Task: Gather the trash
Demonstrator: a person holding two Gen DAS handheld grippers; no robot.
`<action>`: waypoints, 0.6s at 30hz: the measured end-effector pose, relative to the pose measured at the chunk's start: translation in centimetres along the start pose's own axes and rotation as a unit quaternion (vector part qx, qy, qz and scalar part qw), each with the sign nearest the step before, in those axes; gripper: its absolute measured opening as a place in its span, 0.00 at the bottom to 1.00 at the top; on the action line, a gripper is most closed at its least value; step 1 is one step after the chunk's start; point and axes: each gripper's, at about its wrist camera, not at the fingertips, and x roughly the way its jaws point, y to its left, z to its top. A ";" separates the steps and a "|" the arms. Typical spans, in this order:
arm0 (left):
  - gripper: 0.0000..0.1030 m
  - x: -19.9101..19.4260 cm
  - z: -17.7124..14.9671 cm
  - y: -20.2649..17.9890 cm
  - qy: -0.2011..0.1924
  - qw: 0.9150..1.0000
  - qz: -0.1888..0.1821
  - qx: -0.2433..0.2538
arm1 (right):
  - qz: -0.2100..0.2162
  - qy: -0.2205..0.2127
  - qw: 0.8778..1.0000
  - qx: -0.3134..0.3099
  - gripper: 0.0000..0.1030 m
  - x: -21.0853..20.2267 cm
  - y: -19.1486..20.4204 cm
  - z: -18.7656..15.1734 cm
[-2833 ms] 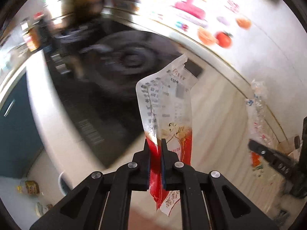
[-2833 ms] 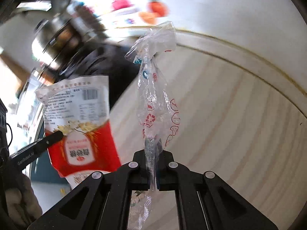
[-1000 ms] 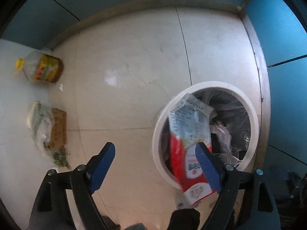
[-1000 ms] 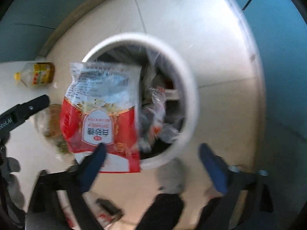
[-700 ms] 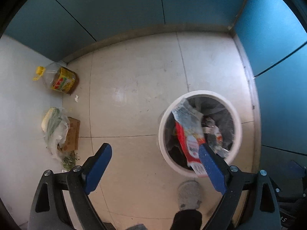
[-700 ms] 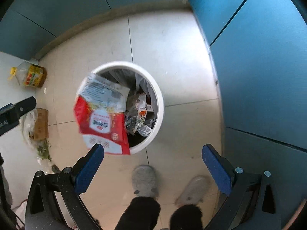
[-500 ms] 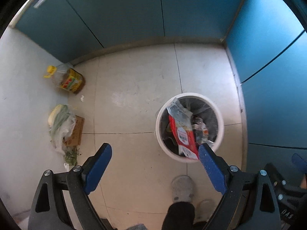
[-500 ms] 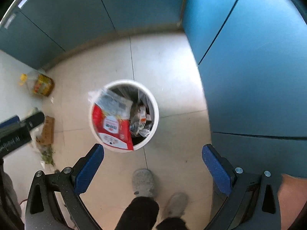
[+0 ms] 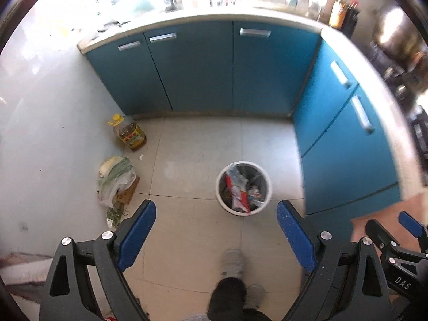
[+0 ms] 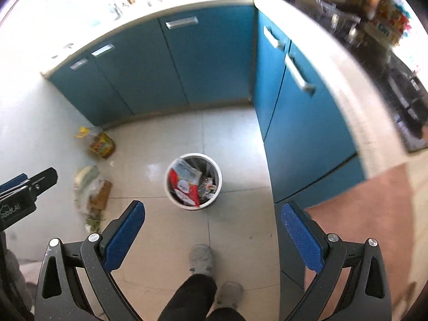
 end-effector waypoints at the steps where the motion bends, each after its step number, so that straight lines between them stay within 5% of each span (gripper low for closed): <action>1: 0.90 -2.3 -0.5 0.0 -0.004 1.000 -0.007 -0.005 | 0.010 -0.004 1.000 -0.003 1.00 -2.2 -0.1 -0.2; 8: 0.90 -12.4 -2.8 -0.1 -0.017 0.997 -0.069 -0.017 | 0.065 -0.031 0.997 -0.026 1.00 -16.5 -0.7 -1.7; 14: 0.90 -18.6 -4.9 0.5 -0.038 0.994 -0.100 -0.007 | 0.104 -0.037 0.993 -0.041 1.00 -23.5 -0.2 -3.7; 18: 1.00 -21.3 -5.9 1.8 -0.055 0.992 -0.112 -0.017 | 0.115 -0.041 0.991 -0.049 1.00 -26.1 0.7 -4.7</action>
